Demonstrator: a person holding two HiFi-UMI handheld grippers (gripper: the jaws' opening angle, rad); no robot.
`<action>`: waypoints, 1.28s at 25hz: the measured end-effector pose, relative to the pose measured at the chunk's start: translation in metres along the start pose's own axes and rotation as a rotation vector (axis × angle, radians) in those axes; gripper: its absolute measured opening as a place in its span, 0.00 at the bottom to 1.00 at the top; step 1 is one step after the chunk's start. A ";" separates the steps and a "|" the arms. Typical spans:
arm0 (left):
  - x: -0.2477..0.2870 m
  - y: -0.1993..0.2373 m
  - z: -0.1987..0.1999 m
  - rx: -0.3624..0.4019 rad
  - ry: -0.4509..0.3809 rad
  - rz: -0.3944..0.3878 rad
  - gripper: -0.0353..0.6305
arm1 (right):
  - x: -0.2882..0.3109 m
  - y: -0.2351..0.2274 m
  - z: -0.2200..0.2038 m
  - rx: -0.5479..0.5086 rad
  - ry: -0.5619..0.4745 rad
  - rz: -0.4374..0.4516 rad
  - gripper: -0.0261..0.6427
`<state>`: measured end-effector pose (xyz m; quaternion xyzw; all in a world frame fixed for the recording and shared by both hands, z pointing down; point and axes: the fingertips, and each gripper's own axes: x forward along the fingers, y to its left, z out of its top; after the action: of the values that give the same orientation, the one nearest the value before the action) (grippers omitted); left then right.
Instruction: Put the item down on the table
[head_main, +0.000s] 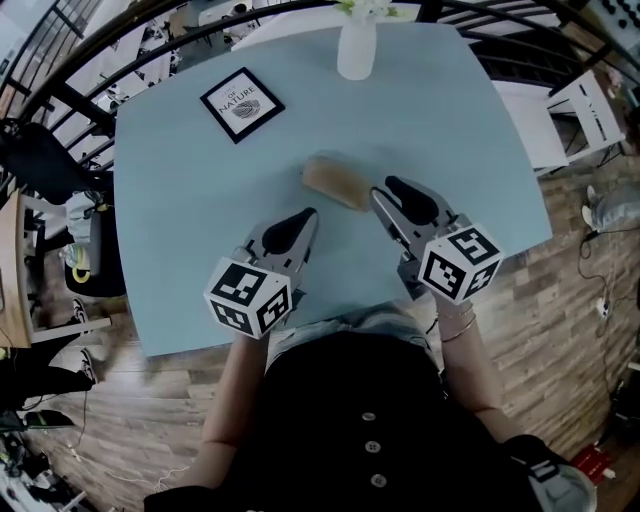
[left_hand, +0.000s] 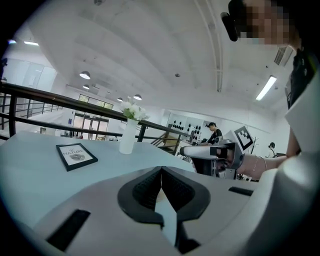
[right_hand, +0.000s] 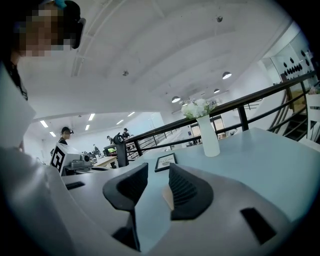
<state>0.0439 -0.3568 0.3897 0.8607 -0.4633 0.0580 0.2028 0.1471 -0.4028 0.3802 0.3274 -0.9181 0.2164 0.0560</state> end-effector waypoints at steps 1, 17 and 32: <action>0.000 -0.001 0.000 0.007 0.004 -0.005 0.08 | -0.001 0.001 -0.001 -0.002 -0.001 0.002 0.23; 0.003 -0.013 -0.016 -0.023 0.056 -0.029 0.08 | -0.007 0.032 -0.029 0.018 0.023 0.106 0.05; 0.011 -0.019 -0.057 -0.015 0.237 -0.033 0.08 | -0.012 0.034 -0.069 0.033 0.138 0.089 0.05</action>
<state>0.0707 -0.3331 0.4396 0.8539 -0.4222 0.1524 0.2636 0.1323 -0.3423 0.4267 0.2717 -0.9219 0.2558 0.1038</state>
